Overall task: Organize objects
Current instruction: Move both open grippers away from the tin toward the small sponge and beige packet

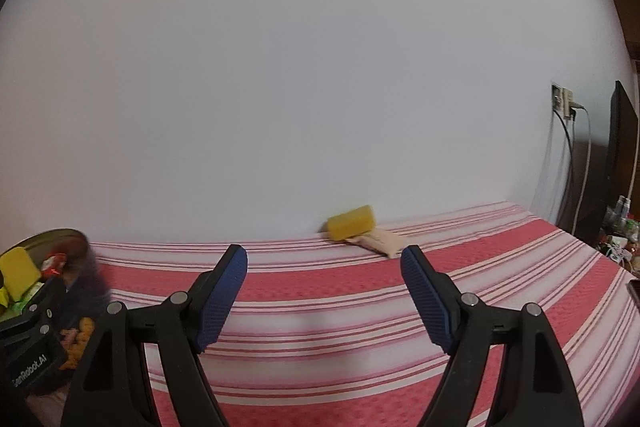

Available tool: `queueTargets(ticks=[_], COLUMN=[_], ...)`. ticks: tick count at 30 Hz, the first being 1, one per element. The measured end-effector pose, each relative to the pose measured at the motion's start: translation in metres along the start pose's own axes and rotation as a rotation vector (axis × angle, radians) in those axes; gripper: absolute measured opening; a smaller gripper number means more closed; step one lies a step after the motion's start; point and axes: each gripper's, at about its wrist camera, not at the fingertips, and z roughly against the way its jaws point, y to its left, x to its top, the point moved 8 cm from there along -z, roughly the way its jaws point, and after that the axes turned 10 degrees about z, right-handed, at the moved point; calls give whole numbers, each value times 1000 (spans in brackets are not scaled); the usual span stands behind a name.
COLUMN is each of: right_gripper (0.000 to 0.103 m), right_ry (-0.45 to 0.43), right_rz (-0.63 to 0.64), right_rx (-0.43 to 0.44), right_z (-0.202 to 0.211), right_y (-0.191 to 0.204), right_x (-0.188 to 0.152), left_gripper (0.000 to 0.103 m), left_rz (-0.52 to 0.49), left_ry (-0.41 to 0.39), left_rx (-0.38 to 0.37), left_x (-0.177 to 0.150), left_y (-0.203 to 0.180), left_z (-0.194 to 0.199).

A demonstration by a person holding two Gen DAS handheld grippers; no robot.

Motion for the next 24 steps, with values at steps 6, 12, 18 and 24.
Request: queueTargets(ticks=[6,12,18,24], right_gripper=[81,81,81,81], right_ry=[53,120,243,379], right_rz=[-40,-94,-167,-136], right_rx=[-32,-38,54,171], right_z=[-19,-48,-95,-149], right_y=[-37,-75,-95,-88], right_x=[-4,-11,-23,-36], left_gripper=[102,103,103,103], left_rz=[-23,-25,-34,-53], left_ry=[47,110,199,242], left_rx=[-55,-87,-112,-128], left_x=[-7,-12,-19,-22], left_y=[-40,-71,-104,-129], left_z=[-12,-33,-58,-74])
